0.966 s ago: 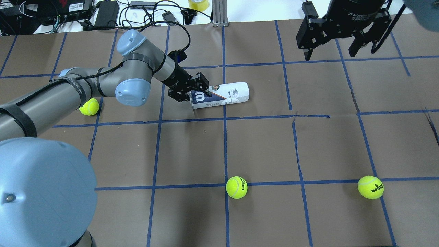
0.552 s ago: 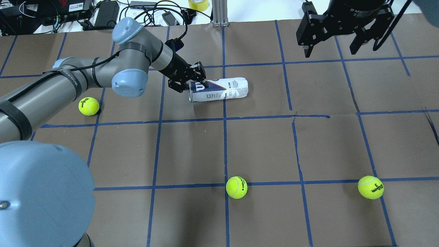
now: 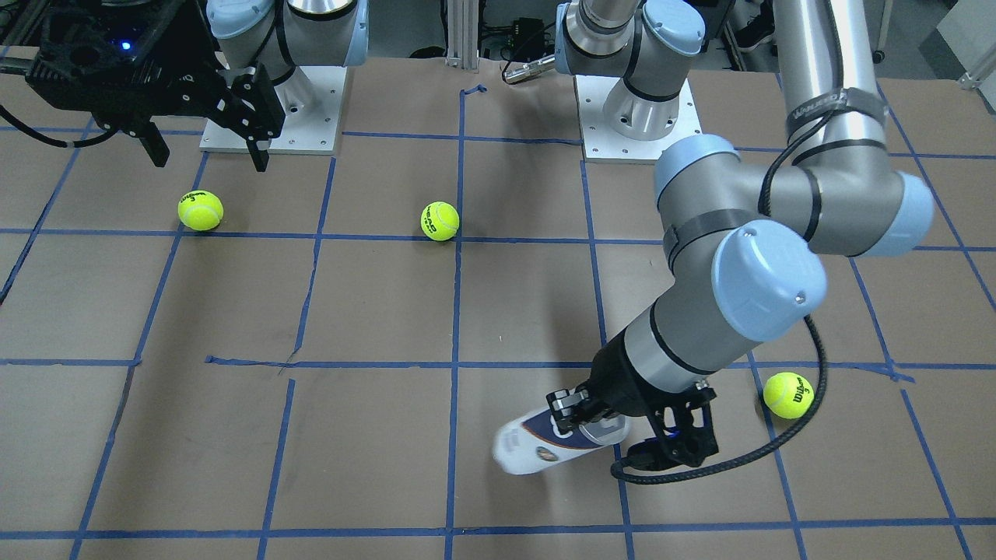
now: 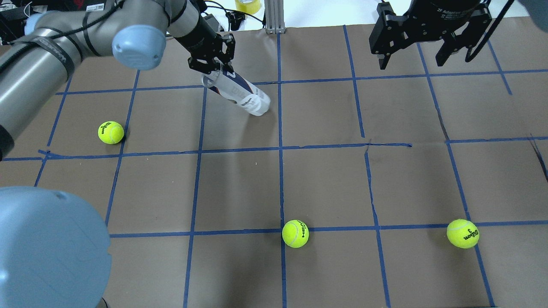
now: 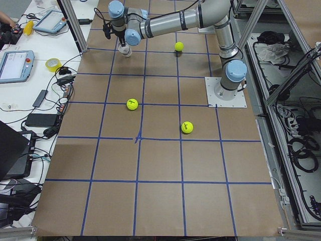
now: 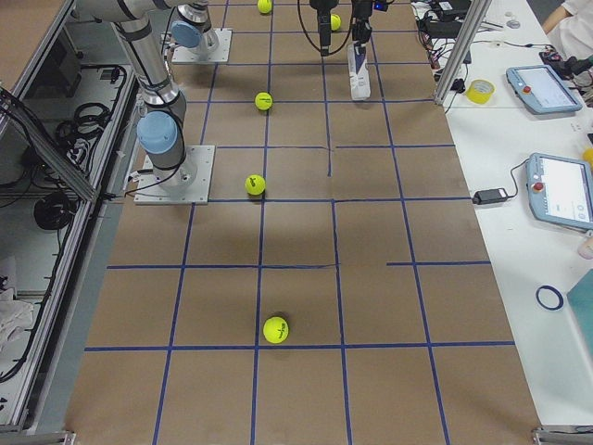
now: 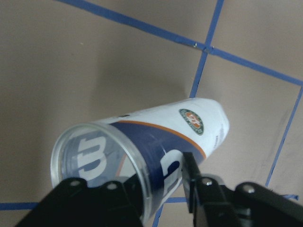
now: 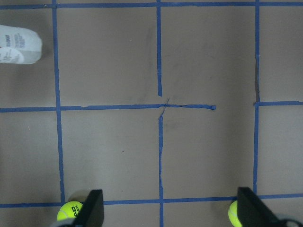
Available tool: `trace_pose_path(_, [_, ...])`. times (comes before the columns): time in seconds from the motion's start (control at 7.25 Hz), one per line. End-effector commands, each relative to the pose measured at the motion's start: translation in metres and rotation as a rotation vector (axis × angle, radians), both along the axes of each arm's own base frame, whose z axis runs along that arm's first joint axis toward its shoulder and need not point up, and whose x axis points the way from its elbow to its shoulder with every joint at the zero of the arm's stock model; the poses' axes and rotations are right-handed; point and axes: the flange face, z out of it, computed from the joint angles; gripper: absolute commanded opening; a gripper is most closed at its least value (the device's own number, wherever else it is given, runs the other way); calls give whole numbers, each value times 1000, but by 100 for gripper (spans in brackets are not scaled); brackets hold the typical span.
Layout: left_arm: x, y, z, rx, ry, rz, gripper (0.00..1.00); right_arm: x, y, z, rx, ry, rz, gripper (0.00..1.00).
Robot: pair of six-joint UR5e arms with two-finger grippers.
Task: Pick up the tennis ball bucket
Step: 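Lift the can with the left gripper and swing it upright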
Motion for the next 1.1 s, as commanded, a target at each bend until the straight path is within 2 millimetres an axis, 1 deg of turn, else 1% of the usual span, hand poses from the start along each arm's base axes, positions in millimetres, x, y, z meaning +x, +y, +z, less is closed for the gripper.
trace_pose_path(0.0, [19, -6, 63, 21, -197, 4, 0, 3, 0, -3, 9, -27, -4, 100])
trace_pose_path(0.14, [27, -10, 57, 15, -312, -52, 0, 3, -1, -3, 7, -28, -4, 100])
trace_pose_path(0.28, [18, -15, 46, 0, -332, -127, 0, 3, -1, -4, 9, -28, -4, 100])
trace_pose_path(0.41, [-5, -11, 39, -32, -337, -170, 0, 3, -1, -4, 7, -30, -2, 100])
trace_pose_path(0.55, [-29, -6, 26, -71, -333, -202, 0, 3, -1, -7, 12, -28, -4, 100])
trace_pose_path(0.69, [-45, 4, 9, -63, -335, -233, 0, 2, -1, -7, 10, -28, -5, 100])
trace_pose_path(0.83, [-66, 14, 0, -54, -337, -267, 0, 2, -1, -7, 10, -28, -5, 100])
trace_pose_path(0.97, [-78, 20, -3, -60, -335, -285, 0, 3, -1, -8, 12, -28, -2, 100])
